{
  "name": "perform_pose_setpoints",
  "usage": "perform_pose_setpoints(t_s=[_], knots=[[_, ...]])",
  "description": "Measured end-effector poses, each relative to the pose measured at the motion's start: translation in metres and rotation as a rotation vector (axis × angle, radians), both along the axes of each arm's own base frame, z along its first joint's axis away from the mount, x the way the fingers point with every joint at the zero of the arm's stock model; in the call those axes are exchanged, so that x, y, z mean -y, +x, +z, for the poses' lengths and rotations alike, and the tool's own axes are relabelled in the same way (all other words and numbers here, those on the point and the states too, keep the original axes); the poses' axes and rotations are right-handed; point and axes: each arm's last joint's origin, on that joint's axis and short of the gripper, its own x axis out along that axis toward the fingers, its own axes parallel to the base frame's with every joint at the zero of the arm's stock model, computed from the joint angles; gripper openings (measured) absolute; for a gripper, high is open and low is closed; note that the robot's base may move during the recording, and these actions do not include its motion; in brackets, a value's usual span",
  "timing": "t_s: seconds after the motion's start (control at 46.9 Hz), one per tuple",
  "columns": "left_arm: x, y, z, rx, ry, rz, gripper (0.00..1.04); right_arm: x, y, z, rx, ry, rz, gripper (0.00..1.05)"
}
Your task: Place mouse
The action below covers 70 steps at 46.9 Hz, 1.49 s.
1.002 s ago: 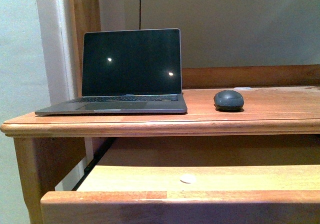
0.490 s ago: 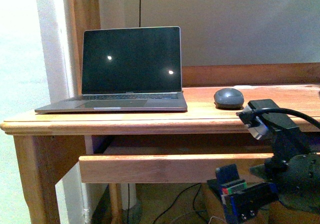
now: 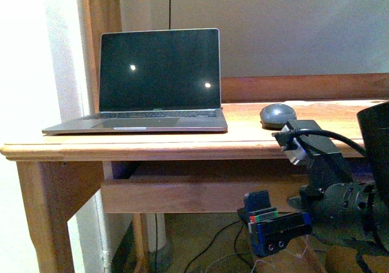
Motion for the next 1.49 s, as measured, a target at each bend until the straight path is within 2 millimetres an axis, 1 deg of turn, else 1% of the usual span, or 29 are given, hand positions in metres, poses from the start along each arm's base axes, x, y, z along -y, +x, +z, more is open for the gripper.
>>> perform_pose_setpoints(t_s=[0.064, 0.149, 0.235, 0.277, 0.298, 0.32, 0.362, 0.405, 0.469, 0.533, 0.597, 0.661, 0.81, 0.853, 0.895, 0.959, 1.023, 1.173, 1.279, 1.301, 1.322, 1.343, 1.407, 1.492], knots=[[0.000, 0.000, 0.000, 0.000, 0.000, 0.000, 0.97, 0.009, -0.004, 0.004, -0.006, 0.006, 0.005, 0.97], [0.000, 0.000, 0.000, 0.000, 0.000, 0.000, 0.97, 0.028, -0.014, 0.013, -0.010, 0.015, 0.006, 0.97], [0.000, 0.000, 0.000, 0.000, 0.000, -0.001, 0.97, 0.058, -0.032, 0.028, 0.008, 0.038, -0.023, 0.97], [0.000, 0.000, 0.000, 0.000, 0.000, 0.000, 0.97, 0.077, -0.041, 0.035, 0.031, 0.046, -0.071, 0.97], [0.000, 0.000, 0.000, 0.000, 0.000, 0.000, 0.97, 0.090, -0.048, 0.039, 0.050, 0.050, -0.111, 0.97], [0.000, 0.000, 0.000, 0.000, 0.000, 0.000, 0.97, 0.096, -0.051, 0.041, 0.060, 0.051, -0.131, 0.97], [0.000, 0.000, 0.000, 0.000, 0.000, 0.000, 0.97, 0.114, -0.062, 0.044, 0.084, 0.056, -0.194, 0.97], [0.000, 0.000, 0.000, 0.000, 0.000, 0.000, 0.97, 0.133, -0.075, 0.045, 0.094, 0.072, -0.261, 0.97], [0.000, 0.000, 0.000, 0.000, 0.000, 0.000, 0.97, 0.149, -0.088, 0.043, 0.093, 0.085, -0.319, 0.97], [0.000, 0.000, 0.000, 0.000, 0.000, 0.000, 0.97, 0.169, -0.109, 0.036, 0.081, 0.105, -0.394, 0.97], [0.000, 0.000, 0.000, 0.000, 0.000, 0.000, 0.97, 0.178, -0.120, 0.030, 0.073, 0.111, -0.442, 0.97], [0.000, 0.000, 0.000, 0.000, 0.000, -0.001, 0.97, 0.180, -0.124, 0.031, 0.082, 0.116, -0.452, 0.97], [0.000, 0.000, 0.000, 0.000, 0.000, 0.000, 0.97, 0.181, -0.124, 0.030, 0.084, 0.116, -0.454, 0.97], [0.000, 0.000, 0.000, 0.000, 0.000, 0.000, 0.97, 0.180, -0.124, 0.029, 0.131, 0.097, -0.485, 0.93], [0.000, 0.000, 0.000, 0.000, 0.000, -0.001, 0.97, 0.179, -0.127, 0.027, 0.210, 0.074, -0.527, 0.86], [0.000, 0.000, 0.000, 0.000, 0.000, 0.000, 0.97, 0.176, -0.132, 0.024, 0.275, 0.062, -0.552, 0.78], [0.000, 0.000, 0.000, 0.000, 0.000, 0.000, 0.97, 0.173, -0.138, 0.021, 0.296, 0.058, -0.551, 0.69], [0.000, 0.000, 0.000, 0.000, 0.000, 0.000, 0.97, 0.164, -0.153, 0.008, 0.302, 0.045, -0.544, 0.38], [0.000, 0.000, 0.000, 0.000, 0.000, 0.000, 0.97, 0.160, -0.162, 0.002, 0.303, 0.044, -0.545, 0.17], [0.000, 0.000, 0.000, 0.000, 0.000, 0.000, 0.97, 0.158, -0.164, 0.001, 0.303, 0.043, -0.546, 0.11], [0.000, 0.000, 0.000, 0.000, 0.000, 0.000, 0.97, 0.157, -0.165, 0.001, 0.303, 0.040, -0.558, 0.09], [0.000, 0.000, 0.000, 0.000, 0.000, 0.000, 0.97, 0.154, -0.167, -0.001, 0.303, 0.037, -0.565, 0.03], [0.000, 0.000, 0.000, 0.000, 0.000, -0.001, 0.97, 0.148, -0.171, -0.004, 0.302, 0.038, -0.537, 0.03], [0.000, 0.000, 0.000, 0.000, 0.000, 0.000, 0.97, 0.148, -0.176, -0.006, 0.304, 0.038, -0.540, 0.03]])
